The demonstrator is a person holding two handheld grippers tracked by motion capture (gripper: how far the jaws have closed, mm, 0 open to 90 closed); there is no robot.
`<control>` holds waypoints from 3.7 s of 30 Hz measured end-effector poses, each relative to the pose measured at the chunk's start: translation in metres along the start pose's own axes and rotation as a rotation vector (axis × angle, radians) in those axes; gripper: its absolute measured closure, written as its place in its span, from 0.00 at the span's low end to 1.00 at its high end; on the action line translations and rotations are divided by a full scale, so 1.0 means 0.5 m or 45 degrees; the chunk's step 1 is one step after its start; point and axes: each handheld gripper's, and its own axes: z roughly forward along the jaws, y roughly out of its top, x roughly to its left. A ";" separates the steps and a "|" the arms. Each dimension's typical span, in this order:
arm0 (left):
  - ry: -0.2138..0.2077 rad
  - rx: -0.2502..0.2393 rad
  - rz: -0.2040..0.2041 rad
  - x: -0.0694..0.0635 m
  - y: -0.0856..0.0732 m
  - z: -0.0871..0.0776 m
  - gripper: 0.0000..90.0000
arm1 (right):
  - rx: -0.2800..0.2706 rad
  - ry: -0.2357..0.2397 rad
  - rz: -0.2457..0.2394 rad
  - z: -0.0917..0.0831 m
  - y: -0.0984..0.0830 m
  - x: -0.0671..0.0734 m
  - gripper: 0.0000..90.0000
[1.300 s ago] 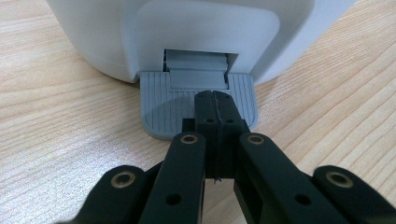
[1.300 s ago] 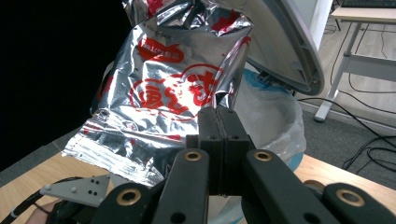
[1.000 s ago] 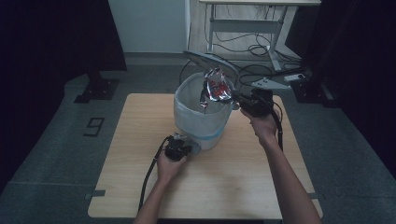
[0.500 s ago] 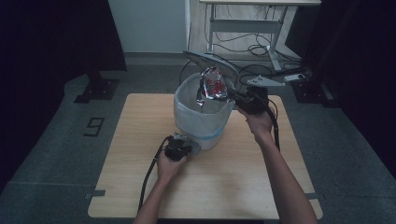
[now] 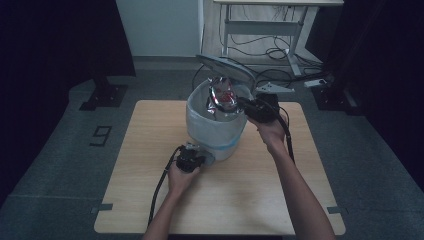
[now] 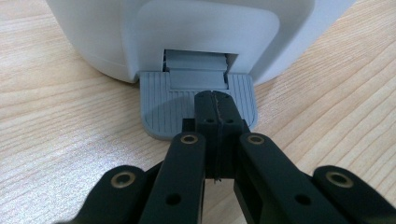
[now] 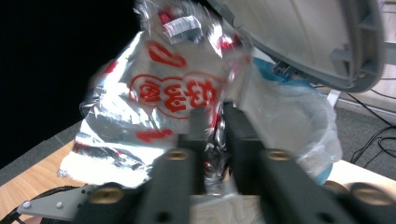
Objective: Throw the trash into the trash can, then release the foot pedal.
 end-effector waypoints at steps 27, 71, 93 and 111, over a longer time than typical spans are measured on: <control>0.001 0.003 -0.002 0.000 0.000 0.000 1.00 | -0.006 0.044 -0.064 -0.050 -0.039 -0.002 0.69; 0.052 -0.155 -0.015 -0.022 -0.014 -0.073 0.41 | -0.076 0.048 -0.055 -0.146 -0.166 -0.038 0.66; 0.050 -0.189 0.096 -0.051 -0.048 -0.133 0.41 | -0.001 -0.012 -0.006 -0.189 -0.307 -0.067 0.65; 0.023 -0.169 0.124 -0.067 -0.090 -0.155 0.40 | 0.100 -0.027 0.066 -0.196 -0.428 -0.087 0.64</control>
